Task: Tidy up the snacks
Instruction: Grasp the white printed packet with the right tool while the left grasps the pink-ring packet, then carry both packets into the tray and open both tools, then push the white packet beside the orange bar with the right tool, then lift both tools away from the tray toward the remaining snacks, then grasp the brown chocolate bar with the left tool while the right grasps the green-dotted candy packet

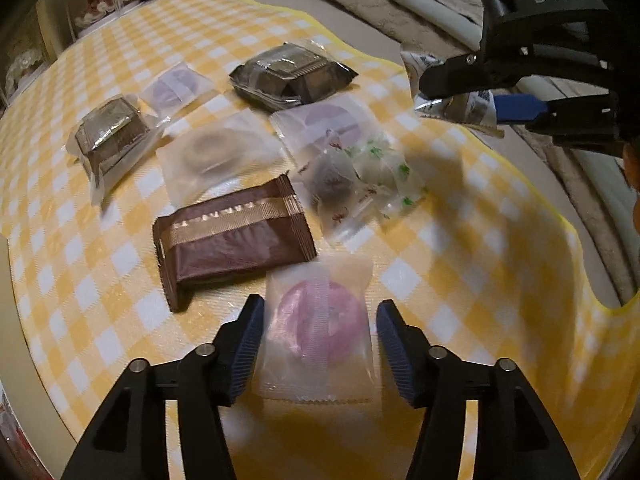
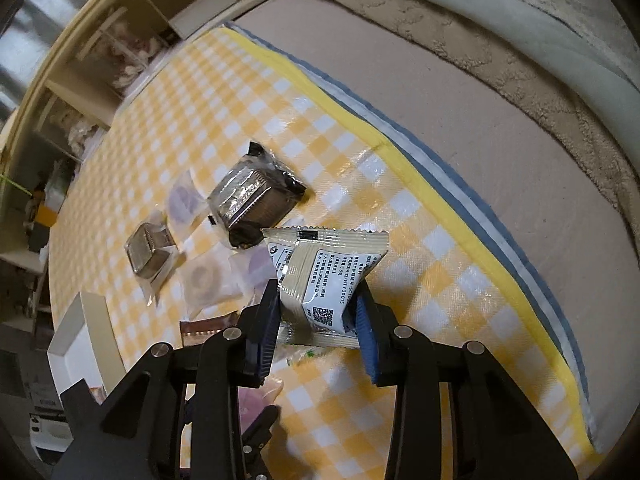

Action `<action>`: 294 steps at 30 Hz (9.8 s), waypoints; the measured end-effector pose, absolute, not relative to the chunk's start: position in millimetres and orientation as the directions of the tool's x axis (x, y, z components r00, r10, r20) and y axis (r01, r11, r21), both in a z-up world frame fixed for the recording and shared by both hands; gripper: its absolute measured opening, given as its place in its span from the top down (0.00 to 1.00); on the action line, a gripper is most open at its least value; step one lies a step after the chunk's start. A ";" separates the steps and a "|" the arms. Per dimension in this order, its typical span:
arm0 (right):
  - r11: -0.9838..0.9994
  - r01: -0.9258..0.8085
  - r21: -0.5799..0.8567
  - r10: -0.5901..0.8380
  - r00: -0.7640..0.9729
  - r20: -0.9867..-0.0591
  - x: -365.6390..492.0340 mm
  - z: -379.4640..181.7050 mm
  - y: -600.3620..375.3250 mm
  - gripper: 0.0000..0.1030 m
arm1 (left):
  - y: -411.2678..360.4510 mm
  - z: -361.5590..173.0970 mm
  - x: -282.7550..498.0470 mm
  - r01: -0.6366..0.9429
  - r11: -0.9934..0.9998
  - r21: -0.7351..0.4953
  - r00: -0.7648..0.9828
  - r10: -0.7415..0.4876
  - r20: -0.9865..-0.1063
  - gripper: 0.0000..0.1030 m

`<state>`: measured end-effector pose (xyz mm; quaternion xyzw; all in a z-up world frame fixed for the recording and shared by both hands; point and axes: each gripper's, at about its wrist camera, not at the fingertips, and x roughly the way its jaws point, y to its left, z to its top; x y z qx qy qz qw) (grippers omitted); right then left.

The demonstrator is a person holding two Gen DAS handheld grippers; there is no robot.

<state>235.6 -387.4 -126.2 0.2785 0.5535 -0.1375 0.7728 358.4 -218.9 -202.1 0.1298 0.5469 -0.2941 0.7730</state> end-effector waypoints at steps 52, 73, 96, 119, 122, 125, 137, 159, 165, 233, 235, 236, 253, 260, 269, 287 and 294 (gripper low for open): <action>0.939 0.024 0.342 0.270 0.562 -0.782 204.6 1.9 -191.0 0.65 | 46.5 48.2 245.2 0.201 0.975 -0.094 0.594 -0.198 -0.780 0.57; 0.837 -0.095 0.538 0.540 0.295 -0.788 202.1 -59.6 -2.9 0.66 | 216.3 31.6 188.6 -0.025 0.984 -0.178 0.506 -0.141 -0.851 0.57; 0.814 -0.083 0.575 0.581 0.164 -0.797 215.0 -116.5 54.4 0.65 | 244.5 -39.0 244.7 -0.073 0.978 -0.193 0.402 -0.148 -0.904 0.55; 0.827 -0.129 0.548 0.563 0.177 -0.807 199.0 -109.9 29.9 0.00 | 235.4 -31.9 229.3 -0.045 0.992 -0.118 0.397 -0.091 -0.913 0.08; 0.835 -0.131 0.534 0.550 0.197 -0.812 198.1 -104.3 24.9 0.00 | 236.4 -25.6 224.2 -0.045 0.992 -0.120 0.409 -0.091 -0.908 0.00; 0.857 -0.124 0.500 0.515 0.217 -0.829 200.5 -102.4 21.2 0.00 | 238.8 -19.8 219.7 -0.045 0.992 -0.120 0.421 -0.090 -0.903 0.00; 0.864 -0.232 0.446 0.486 0.158 -0.860 215.6 -120.1 59.9 0.91 | 249.7 -19.1 214.4 -0.034 0.989 -0.146 0.423 -0.118 -0.898 0.00; 0.861 -0.216 0.460 0.491 0.120 -0.863 218.9 -138.7 67.6 0.92 | 243.8 -27.0 216.9 -0.036 0.987 -0.157 0.419 -0.128 -0.899 0.00; 0.868 -0.252 0.429 0.474 0.156 -0.867 207.0 -114.5 55.4 0.89 | 240.6 -15.1 209.2 -0.032 0.989 -0.142 0.438 -0.114 -0.892 0.00; 0.978 0.096 0.186 0.112 0.512 -0.852 187.4 -40.8 -315.9 0.00 | -89.9 -13.7 309.1 0.199 0.961 -0.193 0.517 -0.270 -0.812 0.00; 0.974 0.119 0.195 0.110 0.504 -0.857 192.5 -50.4 -322.7 0.00 | -101.7 -28.4 326.3 0.190 0.964 -0.188 0.501 -0.260 -0.825 0.00; 0.972 0.130 0.194 0.105 0.499 -0.860 195.3 -54.8 -325.5 0.00 | -106.7 -35.7 333.9 0.185 0.964 -0.190 0.491 -0.258 -0.832 0.00; 0.891 0.315 0.326 0.208 0.355 -0.912 229.6 -138.3 -376.7 0.44 | -194.2 -169.0 446.4 0.159 0.986 -0.041 0.348 -0.095 -0.933 0.00; 0.919 0.263 0.292 0.209 0.301 -0.930 243.7 -153.8 -364.6 0.48 | -225.6 -200.5 464.8 0.224 0.970 0.098 0.336 0.018 -0.942 0.00; 0.950 0.221 0.221 0.172 0.221 -0.960 253.6 -169.8 -352.1 0.58 | -242.2 -236.6 468.5 0.291 0.933 0.210 0.318 0.113 -0.942 0.00; 0.949 0.208 0.238 0.195 0.208 -0.959 248.4 -163.9 -348.7 0.74 | -197.3 -249.1 433.2 0.306 0.947 0.099 0.224 0.030 -0.974 0.19; 0.947 0.196 0.256 0.201 0.263 -0.944 234.1 -139.9 -349.9 0.74 | -196.2 -258.0 440.5 0.299 0.954 0.028 0.206 -0.036 -0.978 0.44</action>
